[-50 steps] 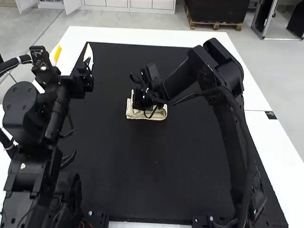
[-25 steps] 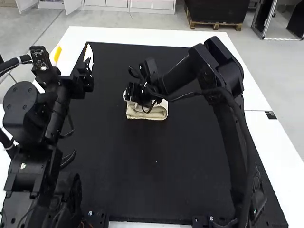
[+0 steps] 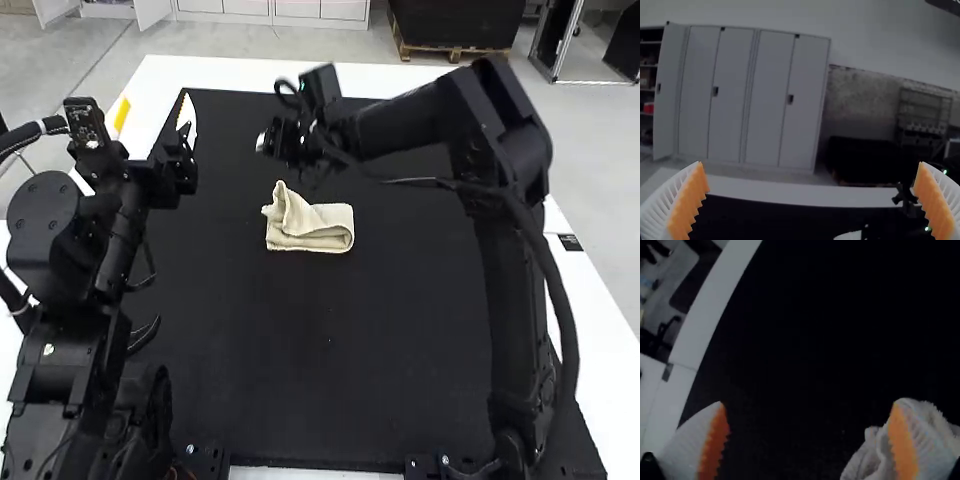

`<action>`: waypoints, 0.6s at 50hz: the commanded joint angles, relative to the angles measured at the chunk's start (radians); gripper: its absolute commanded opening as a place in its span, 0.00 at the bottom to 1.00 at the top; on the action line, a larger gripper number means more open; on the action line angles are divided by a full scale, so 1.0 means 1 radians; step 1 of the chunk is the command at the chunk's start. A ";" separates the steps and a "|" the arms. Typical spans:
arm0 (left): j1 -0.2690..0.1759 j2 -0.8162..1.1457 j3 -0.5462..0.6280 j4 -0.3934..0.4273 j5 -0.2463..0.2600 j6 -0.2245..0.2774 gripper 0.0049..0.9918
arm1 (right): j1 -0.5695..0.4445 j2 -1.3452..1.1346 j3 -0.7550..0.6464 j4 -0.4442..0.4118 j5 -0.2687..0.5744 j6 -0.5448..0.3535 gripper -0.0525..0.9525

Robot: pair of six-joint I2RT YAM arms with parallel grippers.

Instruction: Fold the towel.

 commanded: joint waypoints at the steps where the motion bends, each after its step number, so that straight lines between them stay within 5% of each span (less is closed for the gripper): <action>1: -0.008 -0.012 -0.001 0.001 -0.003 -0.004 0.98 | -0.034 -0.043 0.019 -0.046 -0.010 -0.012 0.43; 5: -0.010 -0.012 0.001 0.000 -0.003 -0.004 0.98 | -0.060 -0.055 -0.027 -0.055 -0.010 -0.018 0.04; 30: -0.016 -0.012 0.001 0.005 -0.003 -0.005 0.98 | -0.067 -0.038 -0.210 0.045 -0.033 -0.026 0.05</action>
